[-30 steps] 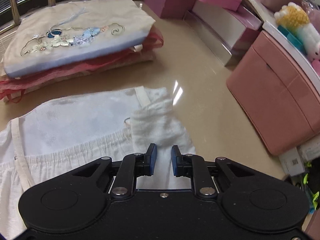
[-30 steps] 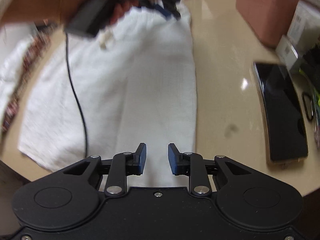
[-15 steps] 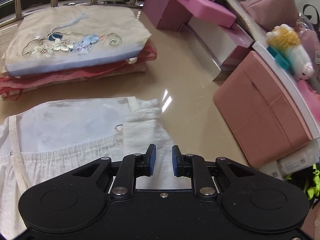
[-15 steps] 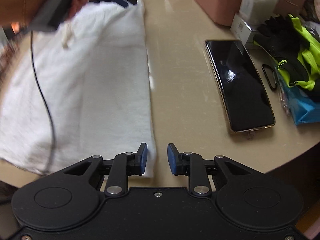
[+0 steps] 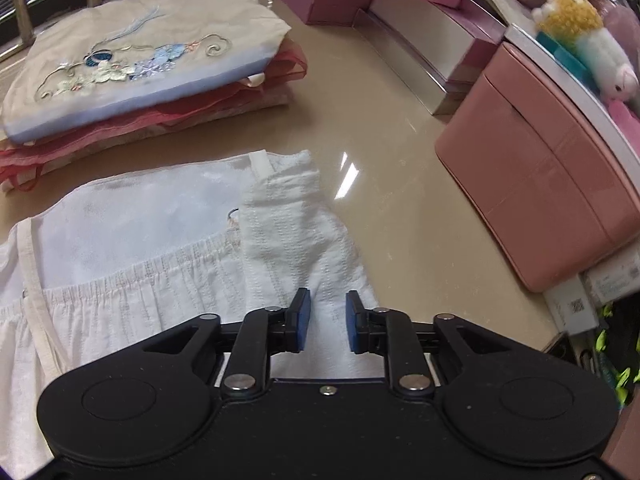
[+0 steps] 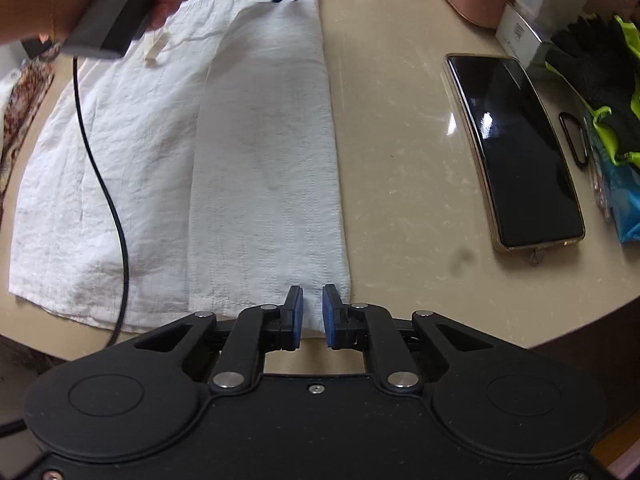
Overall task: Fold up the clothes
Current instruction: 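Lay the folded edge down and open both grippers, then pull both grippers back from the folded dress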
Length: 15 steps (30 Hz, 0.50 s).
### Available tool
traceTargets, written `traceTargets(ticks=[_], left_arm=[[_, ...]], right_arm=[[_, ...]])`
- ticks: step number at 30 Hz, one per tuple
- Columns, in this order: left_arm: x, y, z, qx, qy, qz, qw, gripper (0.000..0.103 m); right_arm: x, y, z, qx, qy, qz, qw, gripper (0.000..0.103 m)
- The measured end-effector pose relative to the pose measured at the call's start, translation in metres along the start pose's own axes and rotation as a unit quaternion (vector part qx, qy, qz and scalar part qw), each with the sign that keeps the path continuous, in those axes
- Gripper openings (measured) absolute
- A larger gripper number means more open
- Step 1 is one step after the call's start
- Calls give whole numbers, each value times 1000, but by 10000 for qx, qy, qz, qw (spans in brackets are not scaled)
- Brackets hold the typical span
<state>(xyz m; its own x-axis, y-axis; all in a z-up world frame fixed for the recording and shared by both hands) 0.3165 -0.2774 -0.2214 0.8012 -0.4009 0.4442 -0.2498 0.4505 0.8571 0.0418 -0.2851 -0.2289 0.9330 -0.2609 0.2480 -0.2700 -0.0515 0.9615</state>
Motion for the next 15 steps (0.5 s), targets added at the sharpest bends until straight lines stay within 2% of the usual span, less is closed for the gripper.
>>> traceTargets(ticks=[1,2,3,4,5,7,8,10,12,15], left_arm=[[-4,11,-3,25,44,31,10000,41],[-7,23,-6,49,89,61,9999,60],[-11,34,-9,74,133,92,9998,71],[-15,45,-12,99,178,122,9997,89],[-19,56,-15,124,222,153,9996,101],[-26,79,-22,173,311,214,9991,103],[-30,90,-25,198,356,245,9989,103],[-37,113,-31,247,445,306,9982,103],[-45,136,-37,297,533,367,9975,103],[-95,181,-75,579,1118,362,9914,103]], right_arm=[[1,1,-1,64,-48,4,10000,21],[1,3,-1,159,-147,48,9998,28],[1,7,-1,262,-261,113,9993,33],[0,11,-1,319,-326,178,9988,45],[0,15,-1,347,-356,243,9985,56],[1,24,-1,359,-388,323,9981,67],[1,28,-1,362,-404,337,9980,82],[2,36,-3,369,-405,329,9980,102],[4,44,-5,301,-318,367,9984,103],[8,54,-10,210,-144,442,9987,103]])
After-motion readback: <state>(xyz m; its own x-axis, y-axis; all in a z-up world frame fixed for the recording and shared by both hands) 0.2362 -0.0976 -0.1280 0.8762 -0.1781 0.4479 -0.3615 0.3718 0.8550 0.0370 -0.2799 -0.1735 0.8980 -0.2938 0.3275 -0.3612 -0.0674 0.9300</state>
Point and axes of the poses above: each gripper's, at about its wrist camera, not at the fingertips, and y roughly against the way its jaws point, z to its right, x to its top, the point moved 9 cm from there along -y, roughly the way its jaws point, and after that the axes turned 3 degrees about y, right-handed, at the moved point
